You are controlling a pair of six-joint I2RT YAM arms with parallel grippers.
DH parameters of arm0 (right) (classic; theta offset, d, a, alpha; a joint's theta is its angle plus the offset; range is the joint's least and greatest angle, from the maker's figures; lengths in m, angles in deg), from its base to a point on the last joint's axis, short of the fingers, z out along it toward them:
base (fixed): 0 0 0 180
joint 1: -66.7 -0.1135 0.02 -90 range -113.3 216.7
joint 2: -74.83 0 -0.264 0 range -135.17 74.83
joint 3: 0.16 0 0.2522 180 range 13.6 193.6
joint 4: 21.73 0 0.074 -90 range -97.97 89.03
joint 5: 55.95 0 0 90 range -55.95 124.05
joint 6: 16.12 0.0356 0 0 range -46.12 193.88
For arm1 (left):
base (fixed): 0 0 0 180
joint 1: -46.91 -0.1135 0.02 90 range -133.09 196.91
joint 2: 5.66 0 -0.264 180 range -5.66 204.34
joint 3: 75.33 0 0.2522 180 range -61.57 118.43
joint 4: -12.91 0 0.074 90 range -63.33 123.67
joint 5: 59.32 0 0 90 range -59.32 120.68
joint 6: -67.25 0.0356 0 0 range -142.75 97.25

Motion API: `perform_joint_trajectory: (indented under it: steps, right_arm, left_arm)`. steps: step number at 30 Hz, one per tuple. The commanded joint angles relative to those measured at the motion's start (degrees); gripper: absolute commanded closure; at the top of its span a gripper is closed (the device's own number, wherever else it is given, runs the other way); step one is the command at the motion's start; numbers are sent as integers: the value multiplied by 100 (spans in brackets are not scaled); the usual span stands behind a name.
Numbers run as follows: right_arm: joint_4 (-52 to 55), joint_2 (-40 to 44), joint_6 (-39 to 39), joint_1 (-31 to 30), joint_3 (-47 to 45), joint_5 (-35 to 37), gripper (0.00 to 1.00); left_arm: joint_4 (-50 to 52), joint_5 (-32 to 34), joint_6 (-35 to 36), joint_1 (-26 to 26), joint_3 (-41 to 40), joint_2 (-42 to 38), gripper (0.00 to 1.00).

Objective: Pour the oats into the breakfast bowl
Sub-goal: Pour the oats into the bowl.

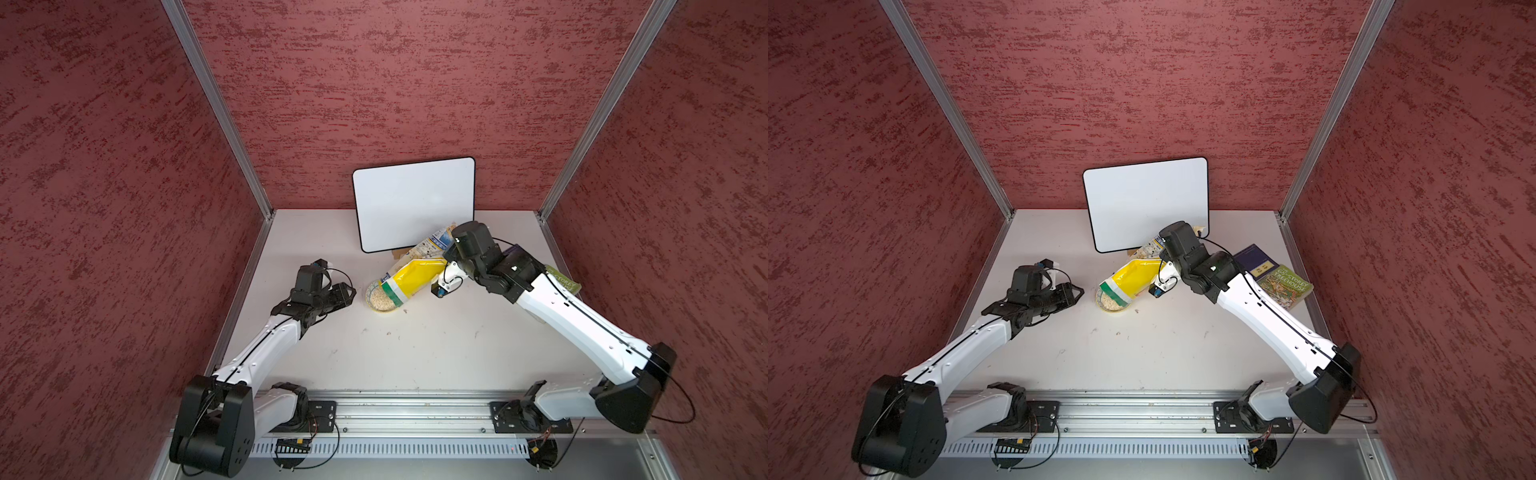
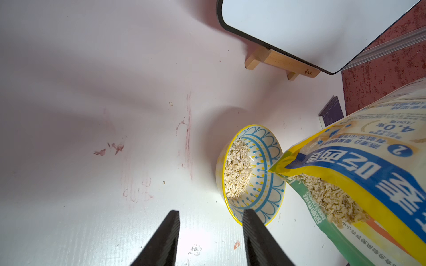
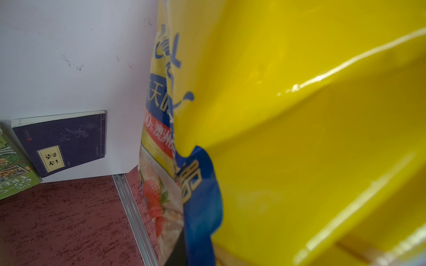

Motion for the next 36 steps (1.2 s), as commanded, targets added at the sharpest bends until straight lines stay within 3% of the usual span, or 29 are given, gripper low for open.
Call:
perform_joint_trajectory:
  steps: [1, 27, 36]
  right_arm:
    - [-1124, 284, -237, -10, 138, 458, 100]
    - [-1406, -87, -406, -46, 432, 504, 100]
    - [-1169, -185, 287, -43, 667, 389, 100]
  left_arm:
    - [-167, -11, 83, -35, 35, 52, 51]
    - [-167, 12, 102, -53, -66, -10, 51]
    - [-121, 21, 85, -61, -80, -85, 51]
